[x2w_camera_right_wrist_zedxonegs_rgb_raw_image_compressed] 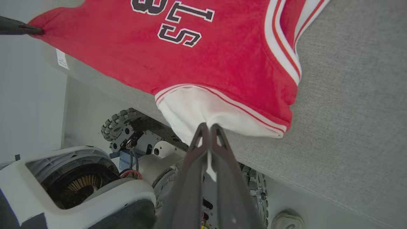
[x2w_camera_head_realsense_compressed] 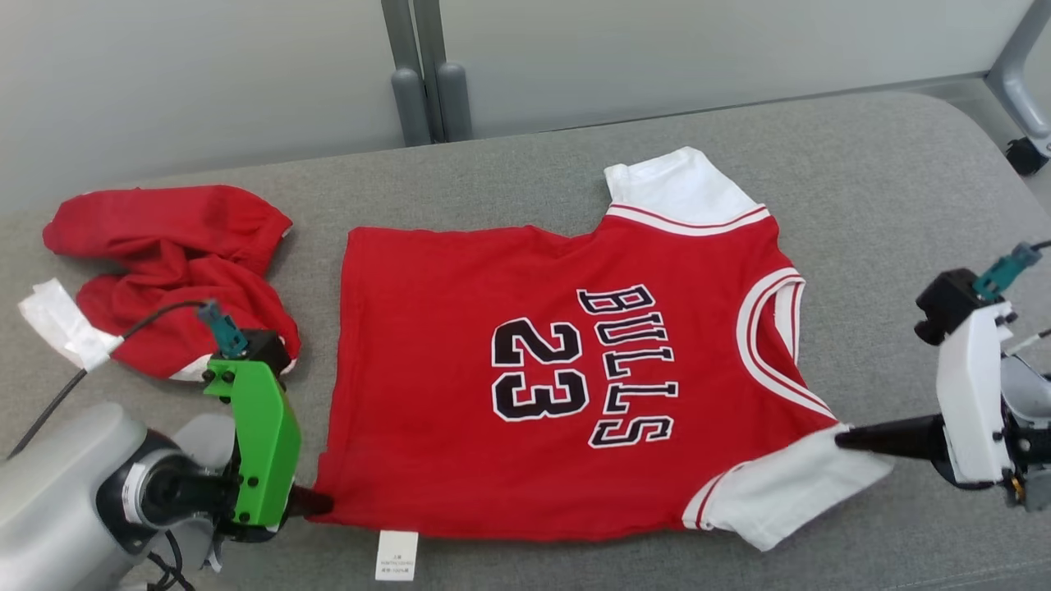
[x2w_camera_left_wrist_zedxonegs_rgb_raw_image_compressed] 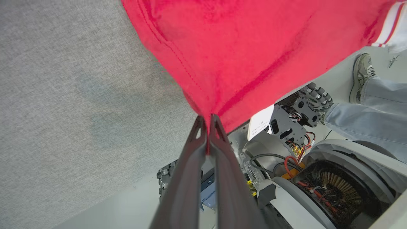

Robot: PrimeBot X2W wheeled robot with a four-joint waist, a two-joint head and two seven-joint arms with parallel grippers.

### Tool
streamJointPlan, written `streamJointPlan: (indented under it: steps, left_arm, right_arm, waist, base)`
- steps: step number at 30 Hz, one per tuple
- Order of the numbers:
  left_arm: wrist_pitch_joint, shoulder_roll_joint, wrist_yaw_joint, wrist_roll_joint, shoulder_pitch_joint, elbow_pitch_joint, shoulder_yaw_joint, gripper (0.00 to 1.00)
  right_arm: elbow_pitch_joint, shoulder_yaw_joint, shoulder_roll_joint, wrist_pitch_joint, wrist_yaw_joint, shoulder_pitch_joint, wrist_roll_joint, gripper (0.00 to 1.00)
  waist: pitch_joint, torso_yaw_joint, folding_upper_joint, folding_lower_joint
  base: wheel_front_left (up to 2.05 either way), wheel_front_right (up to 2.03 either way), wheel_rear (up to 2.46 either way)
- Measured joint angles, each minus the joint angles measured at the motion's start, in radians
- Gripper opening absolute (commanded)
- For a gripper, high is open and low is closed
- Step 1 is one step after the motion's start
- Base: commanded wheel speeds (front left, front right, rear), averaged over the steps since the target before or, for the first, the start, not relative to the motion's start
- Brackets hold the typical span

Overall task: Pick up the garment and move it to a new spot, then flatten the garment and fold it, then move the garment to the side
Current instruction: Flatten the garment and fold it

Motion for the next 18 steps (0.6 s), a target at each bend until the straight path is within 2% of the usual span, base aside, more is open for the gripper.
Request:
streamJointPlan:
  steps: [7, 13, 18]
  left_arm:
    - [0.094, -0.068, 0.023, -0.038, -0.121, 0.119, 0.03, 0.0]
    - [0.119, -0.097, 0.03, -0.036, -0.197, 0.212, 0.046, 0.0]
    - [0.115, -0.121, 0.025, -0.036, -0.228, 0.267, 0.059, 0.0]
  right_arm:
    - [0.199, -0.049, 0.102, 0.044, 0.0, -0.116, 0.105, 0.0]
    - [0.34, -0.066, 0.16, 0.052, 0.0, -0.185, 0.155, 0.0]
    - [0.408, -0.069, 0.203, 0.039, 0.0, -0.218, 0.167, 0.0]
  waist:
    - [0.079, -0.002, 0.0, 0.0]
    - [0.148, -0.007, 0.0, 0.0]
    - [0.19, -0.012, 0.0, 0.0001]
  base:
    - [0.0, 0.0, 0.0]
    - [0.0, 0.0, 0.0]
    - [0.0, 0.0, 0.0]
